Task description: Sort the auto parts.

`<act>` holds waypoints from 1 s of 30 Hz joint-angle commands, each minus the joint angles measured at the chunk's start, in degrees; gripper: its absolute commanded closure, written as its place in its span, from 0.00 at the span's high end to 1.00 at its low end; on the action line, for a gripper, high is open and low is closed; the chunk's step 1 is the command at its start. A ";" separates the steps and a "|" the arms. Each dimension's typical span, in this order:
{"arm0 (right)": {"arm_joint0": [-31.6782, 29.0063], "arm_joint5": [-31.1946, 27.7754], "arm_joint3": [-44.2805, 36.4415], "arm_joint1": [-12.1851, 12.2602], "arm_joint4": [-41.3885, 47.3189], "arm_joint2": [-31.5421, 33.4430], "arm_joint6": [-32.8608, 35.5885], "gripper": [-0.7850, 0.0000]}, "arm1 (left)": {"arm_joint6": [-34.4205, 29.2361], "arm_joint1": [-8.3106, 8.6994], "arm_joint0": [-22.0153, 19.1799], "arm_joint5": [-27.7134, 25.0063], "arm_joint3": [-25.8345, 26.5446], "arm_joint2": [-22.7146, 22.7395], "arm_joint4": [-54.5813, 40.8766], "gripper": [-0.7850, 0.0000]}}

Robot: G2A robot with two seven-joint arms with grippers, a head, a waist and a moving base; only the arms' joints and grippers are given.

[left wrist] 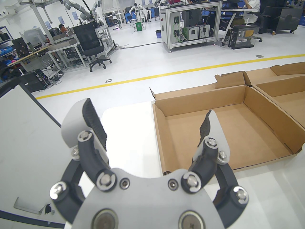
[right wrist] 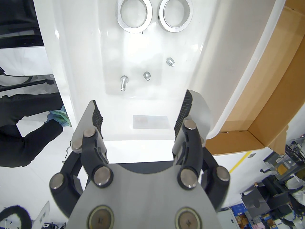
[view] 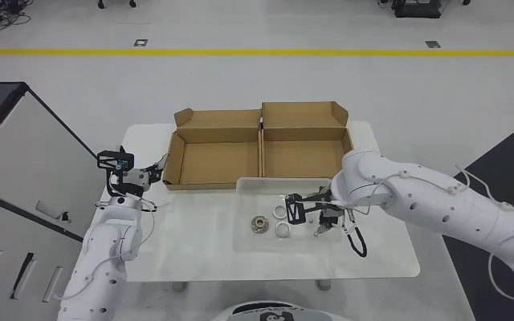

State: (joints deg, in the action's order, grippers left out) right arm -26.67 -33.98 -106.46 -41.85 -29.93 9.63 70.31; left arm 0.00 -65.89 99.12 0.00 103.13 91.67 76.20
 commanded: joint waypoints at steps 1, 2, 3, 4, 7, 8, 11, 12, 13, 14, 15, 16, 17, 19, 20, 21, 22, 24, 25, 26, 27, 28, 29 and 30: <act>-0.48 0.20 0.34 -0.34 -0.16 0.11 0.21 0.74 | 0.00 0.00 0.00 0.00 0.00 0.00 0.00 1.00; -0.67 0.24 0.45 -0.49 -0.28 0.11 0.24 0.71 | 0.00 0.00 0.00 0.00 0.00 0.00 0.00 1.00; -0.93 0.27 0.61 -0.61 -0.40 0.11 0.27 0.67 | 0.00 0.00 0.00 0.00 0.00 0.00 0.00 1.00; -1.22 0.43 0.76 -0.72 -0.59 0.11 0.44 0.62 | 0.00 0.00 0.00 0.00 0.00 0.00 0.00 1.00; -2.11 0.99 0.95 -1.02 -1.32 0.11 1.00 0.57 | 0.00 0.00 0.00 0.00 0.00 0.00 0.00 1.00; -2.40 1.21 0.99 -1.12 -1.56 0.11 1.22 0.54 | 0.00 0.00 0.00 0.00 0.00 0.00 0.00 1.00; -3.02 1.76 1.25 -1.34 -1.92 0.11 1.77 0.49 | 0.00 0.00 0.00 0.00 0.00 0.00 0.00 1.00; -3.17 1.84 1.31 -1.38 -1.97 0.11 1.86 0.49 | 0.00 0.00 0.00 0.00 0.00 0.00 0.00 1.00; -3.25 1.96 1.36 -1.41 -2.08 0.11 1.98 0.49 | 0.00 0.00 0.00 0.00 0.00 0.00 0.00 1.00; -3.36 2.04 1.36 -1.43 -2.10 0.11 2.06 0.49 | 0.00 0.00 0.00 0.00 0.00 0.00 0.00 1.00; -3.49 2.06 1.33 -1.43 -2.08 0.11 2.08 0.49 | 0.00 0.00 0.00 0.00 0.00 0.00 0.00 1.00; -3.63 2.14 1.32 -1.42 -2.07 0.11 2.16 0.49 | 0.00 0.00 0.00 0.00 0.00 0.00 0.00 1.00; -3.77 2.17 1.28 -1.40 -2.05 0.11 2.18 0.49 | 0.00 0.00 0.00 0.00 0.00 0.00 0.00 1.00; -4.03 2.28 1.23 -1.33 -2.13 0.11 2.29 0.48 | 0.00 0.00 0.00 0.00 0.00 0.00 0.00 1.00; -4.15 2.36 1.20 -1.29 -2.12 0.11 2.38 0.48 | 0.00 0.00 0.00 0.00 0.00 0.00 0.00 1.00; -4.26 2.43 1.23 -1.25 -2.06 0.11 2.45 0.48 | 0.00 0.00 0.00 0.00 0.00 0.00 0.00 1.00; -4.32 2.43 1.24 -1.20 -2.01 0.11 2.45 0.48 | 0.00 0.00 0.00 0.00 0.00 0.00 0.00 1.00; -4.50 2.61 1.24 -1.09 -2.07 0.11 2.63 0.47 | 0.00 0.00 0.00 0.00 0.00 0.00 0.00 1.00; -4.57 2.68 1.19 -1.03 -2.05 0.11 2.70 0.47 | 0.00 0.00 0.00 0.00 0.00 0.00 0.00 1.00; -4.68 2.75 1.17 -0.98 -2.06 0.11 2.77 0.47 | 0.00 0.00 0.00 0.00 0.00 0.00 0.00 1.00; -4.73 2.84 1.15 -0.93 -2.14 0.11 2.86 0.47 | 0.00 0.00 0.00 0.00 0.00 0.00 0.00 1.00; -4.81 2.83 1.12 -0.89 -2.07 0.11 2.85 0.47 | 0.00 0.00 0.00 0.00 0.00 0.00 0.00 1.00; -4.89 2.83 1.12 -0.85 -2.12 0.11 2.85 0.46 | 0.00 0.00 0.00 0.00 0.00 0.00 0.00 1.00; -5.02 2.83 1.19 -0.83 -2.19 0.11 2.85 0.45 | 0.00 0.00 0.00 0.00 0.00 0.00 0.00 1.00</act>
State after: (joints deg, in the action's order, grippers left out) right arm -31.58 -31.14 -105.33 -42.70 -32.05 9.74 73.17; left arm 0.00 -65.89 99.12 0.00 103.13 91.67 76.20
